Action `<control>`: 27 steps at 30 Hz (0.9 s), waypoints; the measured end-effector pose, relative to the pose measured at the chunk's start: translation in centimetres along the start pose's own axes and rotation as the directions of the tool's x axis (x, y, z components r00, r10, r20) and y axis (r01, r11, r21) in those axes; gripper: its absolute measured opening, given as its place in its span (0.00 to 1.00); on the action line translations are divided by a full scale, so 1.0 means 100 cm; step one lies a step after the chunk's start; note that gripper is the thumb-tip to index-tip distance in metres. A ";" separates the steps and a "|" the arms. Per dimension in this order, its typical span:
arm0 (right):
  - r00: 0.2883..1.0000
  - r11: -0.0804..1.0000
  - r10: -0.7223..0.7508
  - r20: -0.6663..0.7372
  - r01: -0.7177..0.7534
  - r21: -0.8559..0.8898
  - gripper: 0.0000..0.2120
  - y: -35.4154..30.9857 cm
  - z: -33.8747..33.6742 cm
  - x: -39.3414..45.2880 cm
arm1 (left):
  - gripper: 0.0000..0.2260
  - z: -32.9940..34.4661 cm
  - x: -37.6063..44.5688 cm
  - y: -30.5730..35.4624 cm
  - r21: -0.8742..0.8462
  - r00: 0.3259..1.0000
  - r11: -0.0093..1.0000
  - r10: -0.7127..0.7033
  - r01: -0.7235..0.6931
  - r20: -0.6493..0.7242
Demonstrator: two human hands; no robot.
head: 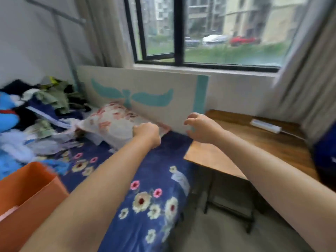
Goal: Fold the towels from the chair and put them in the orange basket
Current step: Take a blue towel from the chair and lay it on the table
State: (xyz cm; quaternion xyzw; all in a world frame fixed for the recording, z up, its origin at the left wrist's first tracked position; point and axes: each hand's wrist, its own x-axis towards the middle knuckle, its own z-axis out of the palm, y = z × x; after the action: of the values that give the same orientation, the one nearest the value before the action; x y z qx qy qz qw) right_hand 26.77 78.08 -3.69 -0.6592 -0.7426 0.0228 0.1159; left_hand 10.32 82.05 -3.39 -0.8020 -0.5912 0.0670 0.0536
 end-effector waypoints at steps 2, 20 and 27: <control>0.996 0.996 0.090 -0.011 -0.091 -0.028 0.19 0.055 -0.018 -0.029 | 0.14 -0.011 0.011 0.066 -0.020 0.995 0.995 0.101 -0.101 -0.016; 0.806 0.807 0.588 -0.071 -0.590 -0.008 0.18 0.478 -0.109 -0.233 | 0.10 -0.077 0.092 0.542 -0.136 0.843 0.832 0.535 -0.537 -0.057; 0.631 0.635 0.772 -0.072 -0.772 0.035 0.18 0.598 -0.108 -0.258 | 0.12 -0.072 0.160 0.663 -0.167 0.731 0.714 0.679 -0.680 -0.075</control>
State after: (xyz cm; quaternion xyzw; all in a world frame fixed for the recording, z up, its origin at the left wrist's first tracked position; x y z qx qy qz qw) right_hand 89.91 59.17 -7.99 -0.9136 -0.3843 0.0441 0.1251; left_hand 78.57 77.72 -7.94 -0.9645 -0.2589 0.0239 -0.0461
